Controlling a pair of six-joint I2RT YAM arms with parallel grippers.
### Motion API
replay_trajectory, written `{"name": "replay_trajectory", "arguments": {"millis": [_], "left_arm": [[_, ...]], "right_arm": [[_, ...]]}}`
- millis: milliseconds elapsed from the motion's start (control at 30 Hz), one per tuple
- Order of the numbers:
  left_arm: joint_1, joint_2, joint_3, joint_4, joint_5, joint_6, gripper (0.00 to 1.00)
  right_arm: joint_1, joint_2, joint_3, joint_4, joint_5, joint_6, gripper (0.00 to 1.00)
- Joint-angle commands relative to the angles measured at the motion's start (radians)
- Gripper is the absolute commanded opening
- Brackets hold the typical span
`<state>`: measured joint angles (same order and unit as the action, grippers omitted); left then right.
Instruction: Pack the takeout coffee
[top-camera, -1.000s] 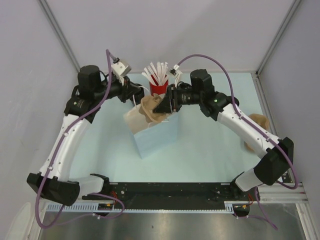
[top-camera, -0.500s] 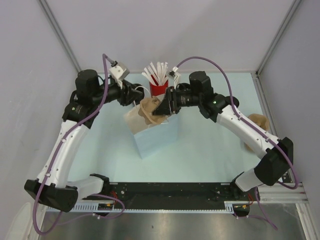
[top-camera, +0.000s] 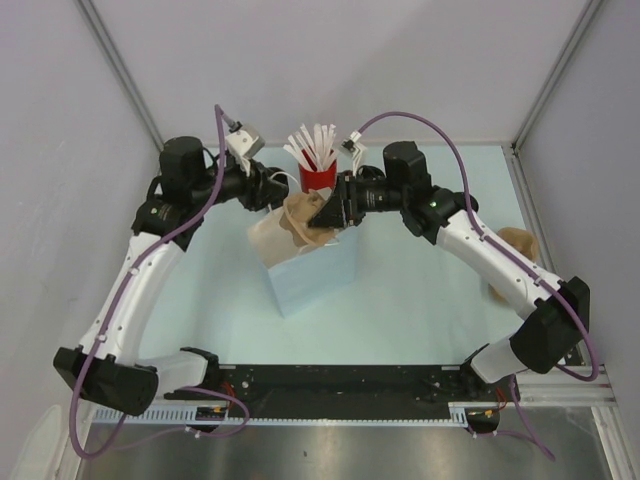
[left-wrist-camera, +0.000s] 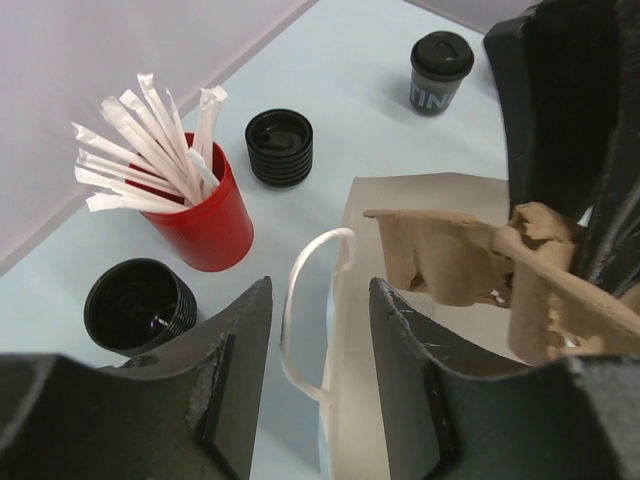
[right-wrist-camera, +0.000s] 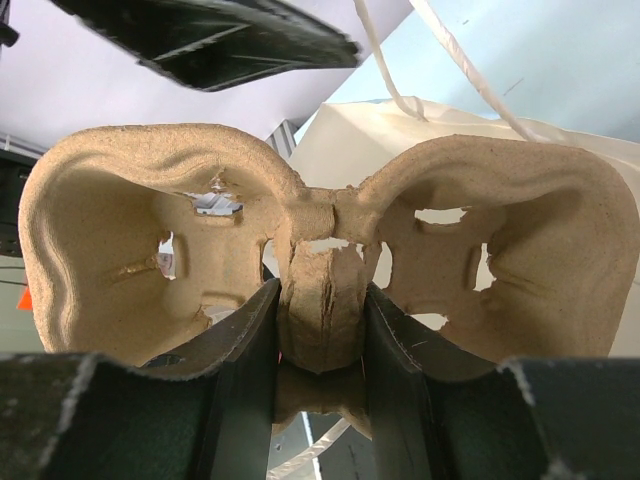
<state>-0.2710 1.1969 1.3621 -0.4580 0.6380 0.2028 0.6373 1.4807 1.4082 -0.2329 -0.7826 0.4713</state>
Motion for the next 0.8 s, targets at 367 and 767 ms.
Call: {"name": "replay_trajectory", "arguments": {"millis": [367,767], "left_arm": [[-0.011,0.014,0.054,0.001,0.009,0.003,0.00],[-0.082,-0.112,-0.057,0.056,-0.069,-0.035,0.00]], "right_arm": [[-0.014,-0.010,0.000,0.069,-0.010,0.058,0.40],[-0.001,-0.029,0.000,-0.006,0.092,0.029,0.40]]}}
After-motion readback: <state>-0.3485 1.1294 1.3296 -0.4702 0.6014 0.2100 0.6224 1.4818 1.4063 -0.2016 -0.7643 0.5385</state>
